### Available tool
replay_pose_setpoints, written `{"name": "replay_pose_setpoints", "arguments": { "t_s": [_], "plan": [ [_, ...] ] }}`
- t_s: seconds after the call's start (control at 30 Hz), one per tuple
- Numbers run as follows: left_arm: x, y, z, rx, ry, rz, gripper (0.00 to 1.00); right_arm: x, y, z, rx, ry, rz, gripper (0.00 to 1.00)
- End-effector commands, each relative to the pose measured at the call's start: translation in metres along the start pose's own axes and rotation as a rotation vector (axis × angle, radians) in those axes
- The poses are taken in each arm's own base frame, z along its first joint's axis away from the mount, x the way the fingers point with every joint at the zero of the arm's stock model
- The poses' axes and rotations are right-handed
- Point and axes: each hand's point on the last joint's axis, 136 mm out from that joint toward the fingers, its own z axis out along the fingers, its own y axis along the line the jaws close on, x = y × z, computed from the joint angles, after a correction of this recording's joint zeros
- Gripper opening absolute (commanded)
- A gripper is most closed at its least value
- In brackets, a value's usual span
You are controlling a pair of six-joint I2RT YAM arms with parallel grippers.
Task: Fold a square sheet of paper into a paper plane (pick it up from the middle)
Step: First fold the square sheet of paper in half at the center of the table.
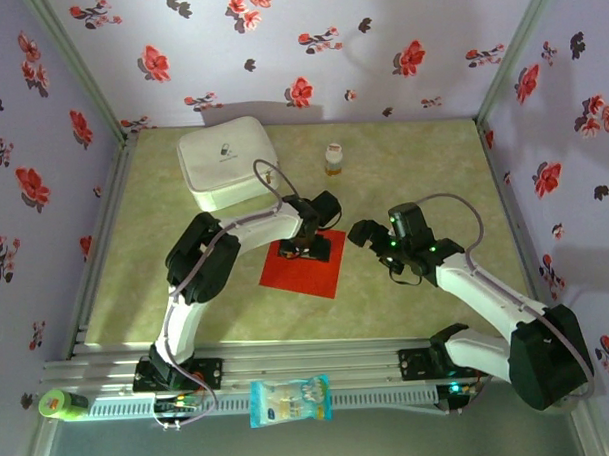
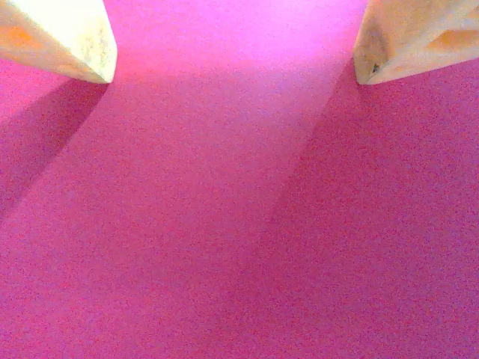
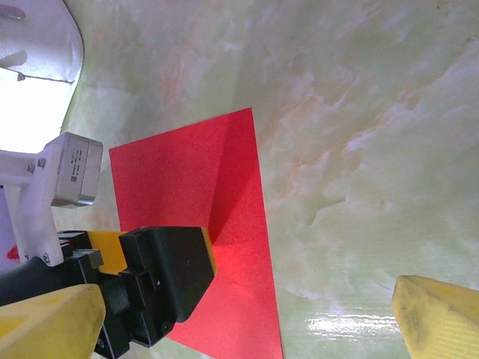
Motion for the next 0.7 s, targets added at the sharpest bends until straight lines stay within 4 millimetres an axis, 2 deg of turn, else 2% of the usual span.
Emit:
{"name": "replay_pose_setpoints", "arguments": {
  "t_s": [0.0, 0.23, 0.57, 0.67],
  "plan": [
    [0.029, 0.013, 0.031, -0.053, 0.099, 0.027, 0.81, 0.002, -0.009, -0.002, 0.020, -0.005, 0.014, 0.99],
    [0.035, 0.017, 0.035, -0.056, 0.106, 0.022, 0.80, 0.001, -0.009, -0.003, 0.008, -0.025, 0.022, 0.99],
    [0.032, 0.013, 0.029, -0.027, 0.086, 0.018, 0.77, 0.004, -0.007, -0.008, -0.012, -0.027, 0.031, 0.99],
    [0.027, 0.010, 0.021, -0.008, 0.061, 0.013, 0.70, 0.003, -0.005, -0.011, -0.023, -0.033, 0.026, 0.99]
  ]
}}
